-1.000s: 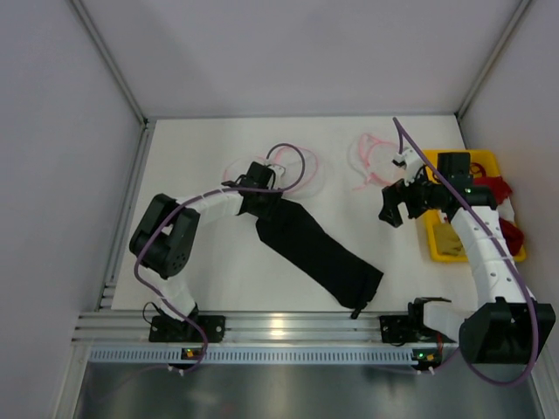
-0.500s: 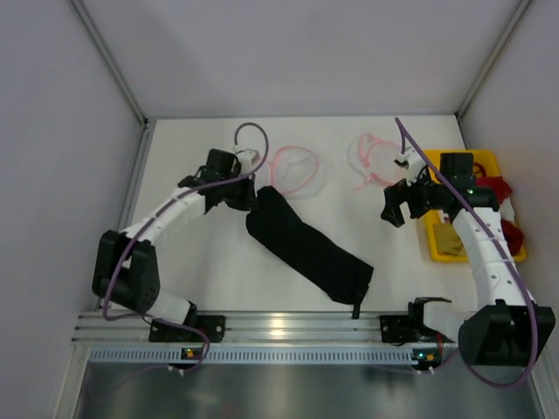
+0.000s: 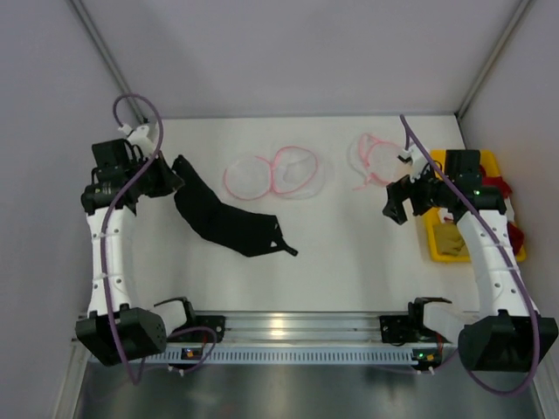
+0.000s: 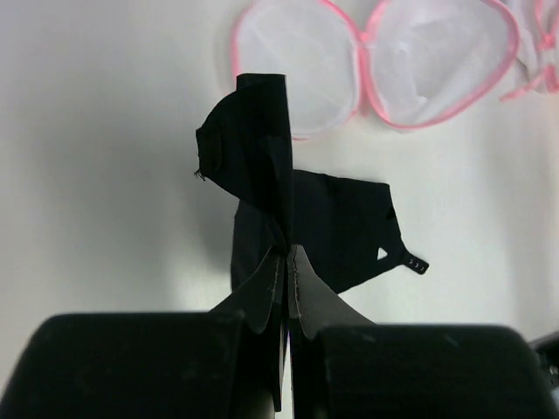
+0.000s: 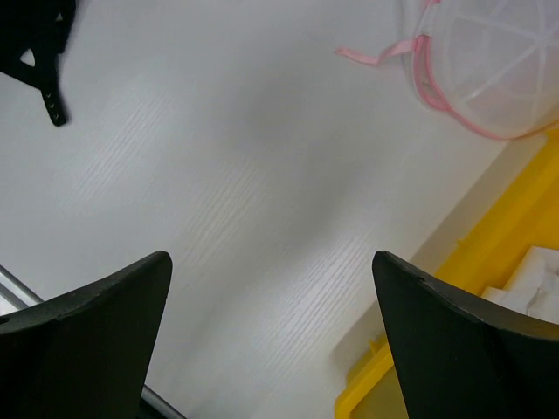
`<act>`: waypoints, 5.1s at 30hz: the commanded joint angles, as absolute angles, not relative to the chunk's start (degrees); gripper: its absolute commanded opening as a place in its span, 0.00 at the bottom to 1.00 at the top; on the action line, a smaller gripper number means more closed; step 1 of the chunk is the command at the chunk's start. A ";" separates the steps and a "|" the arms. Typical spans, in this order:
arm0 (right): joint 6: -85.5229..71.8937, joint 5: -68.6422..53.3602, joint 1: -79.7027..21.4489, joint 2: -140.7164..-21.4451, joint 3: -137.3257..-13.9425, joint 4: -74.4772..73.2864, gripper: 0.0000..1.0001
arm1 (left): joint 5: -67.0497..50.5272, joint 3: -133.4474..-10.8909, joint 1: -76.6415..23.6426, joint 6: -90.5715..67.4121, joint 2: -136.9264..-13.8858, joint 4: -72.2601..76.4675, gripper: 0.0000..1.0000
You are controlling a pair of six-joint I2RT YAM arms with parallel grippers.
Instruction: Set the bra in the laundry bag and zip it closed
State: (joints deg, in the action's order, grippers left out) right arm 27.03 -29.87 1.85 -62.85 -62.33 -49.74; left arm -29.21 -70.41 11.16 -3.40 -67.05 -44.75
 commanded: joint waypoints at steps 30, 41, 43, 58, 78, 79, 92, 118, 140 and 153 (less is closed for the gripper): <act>28.74 -33.22 2.64 -61.87 -65.04 -49.83 0.99 | -31.73 -102.51 32.52 13.01 -69.17 -58.45 0.00; 28.83 -32.35 2.64 -61.53 -63.64 -49.75 0.99 | -20.83 -83.07 10.12 9.15 -64.87 -53.80 0.00; 29.00 -31.99 2.64 -61.00 -62.76 -49.57 1.00 | -20.48 -79.13 6.35 6.70 -64.51 -52.65 0.00; 28.83 -29.71 2.64 -60.29 -59.86 -49.83 1.00 | -9.06 -66.18 -27.41 -9.40 -71.09 -35.09 0.00; 28.12 -23.73 8.43 -63.02 -57.83 -47.81 0.99 | -8.17 -86.65 -51.94 -31.11 -108.62 -18.90 0.16; 28.39 -23.56 8.70 -63.28 -57.92 -47.99 0.99 | -8.87 -87.53 -52.03 -31.20 -109.94 -18.72 0.22; 28.39 -23.91 8.44 -70.22 -60.38 -53.61 0.73 | -7.03 -71.13 -43.70 -17.76 -83.25 -19.94 0.72; 17.23 1.83 -21.52 -93.41 -55.64 -39.90 0.63 | -20.92 -55.98 3.34 -13.45 -68.91 -31.38 0.60; 24.96 -7.55 -21.44 -88.24 -67.05 -54.22 0.00 | -18.54 -51.51 3.87 -9.05 -67.15 -31.29 0.61; 20.49 -19.23 -32.60 -102.81 -78.39 -57.39 0.00 | -16.79 -49.13 3.95 -6.24 -71.45 -31.29 0.59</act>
